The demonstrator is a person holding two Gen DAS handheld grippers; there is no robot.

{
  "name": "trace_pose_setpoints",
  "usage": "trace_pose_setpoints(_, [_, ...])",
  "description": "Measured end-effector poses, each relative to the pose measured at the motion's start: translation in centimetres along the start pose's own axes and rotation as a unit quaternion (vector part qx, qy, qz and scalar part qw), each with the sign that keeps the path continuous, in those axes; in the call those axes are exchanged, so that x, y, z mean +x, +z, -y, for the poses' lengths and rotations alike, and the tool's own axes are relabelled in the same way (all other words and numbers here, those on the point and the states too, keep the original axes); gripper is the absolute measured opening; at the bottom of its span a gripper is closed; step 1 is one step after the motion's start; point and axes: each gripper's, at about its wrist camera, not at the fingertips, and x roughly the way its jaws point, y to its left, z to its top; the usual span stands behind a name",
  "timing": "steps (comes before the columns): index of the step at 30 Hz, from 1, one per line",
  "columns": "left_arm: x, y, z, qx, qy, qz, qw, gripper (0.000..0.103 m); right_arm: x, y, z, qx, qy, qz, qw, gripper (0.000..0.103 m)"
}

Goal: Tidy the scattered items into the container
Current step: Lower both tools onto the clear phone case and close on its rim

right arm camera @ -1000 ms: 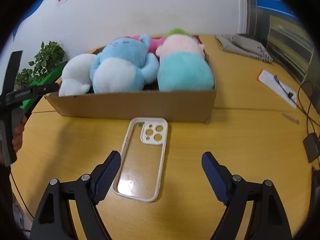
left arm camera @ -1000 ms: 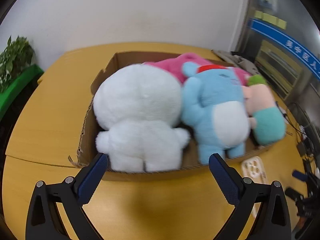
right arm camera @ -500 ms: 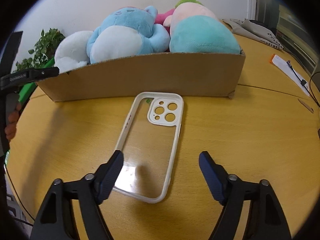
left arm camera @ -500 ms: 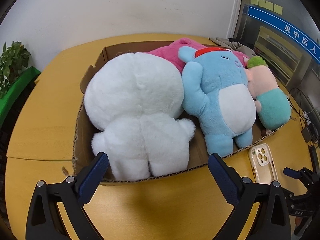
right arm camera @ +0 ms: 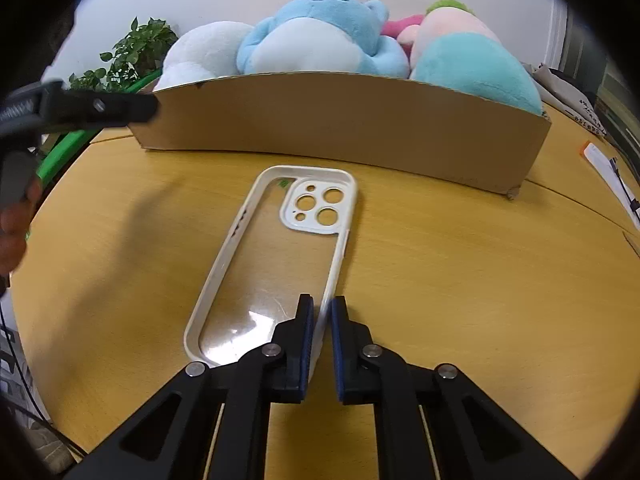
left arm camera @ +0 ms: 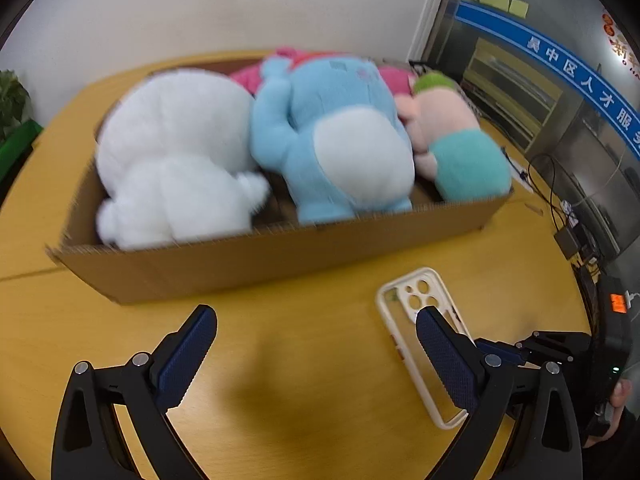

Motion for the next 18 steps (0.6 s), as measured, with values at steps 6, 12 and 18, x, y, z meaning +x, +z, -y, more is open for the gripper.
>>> trace_pose_setpoints(6, [3.3, -0.8, 1.0, -0.030, -0.026, -0.048, 0.9981, 0.089, -0.2, -0.7, -2.1, -0.009, 0.014, 0.005, 1.000, 0.006])
trace_pose_setpoints(12, [4.5, -2.2, 1.7, -0.019, -0.009, -0.067, 0.9975, 0.051, -0.2, -1.4, -3.8, -0.012, 0.037, 0.014, 0.999, 0.005])
trace_pose_setpoints(18, [4.5, -2.7, 1.8, -0.012, -0.019, -0.076, 0.9969, 0.024, -0.2, -1.0, -4.0, -0.026, 0.031, 0.005, 0.999, 0.020])
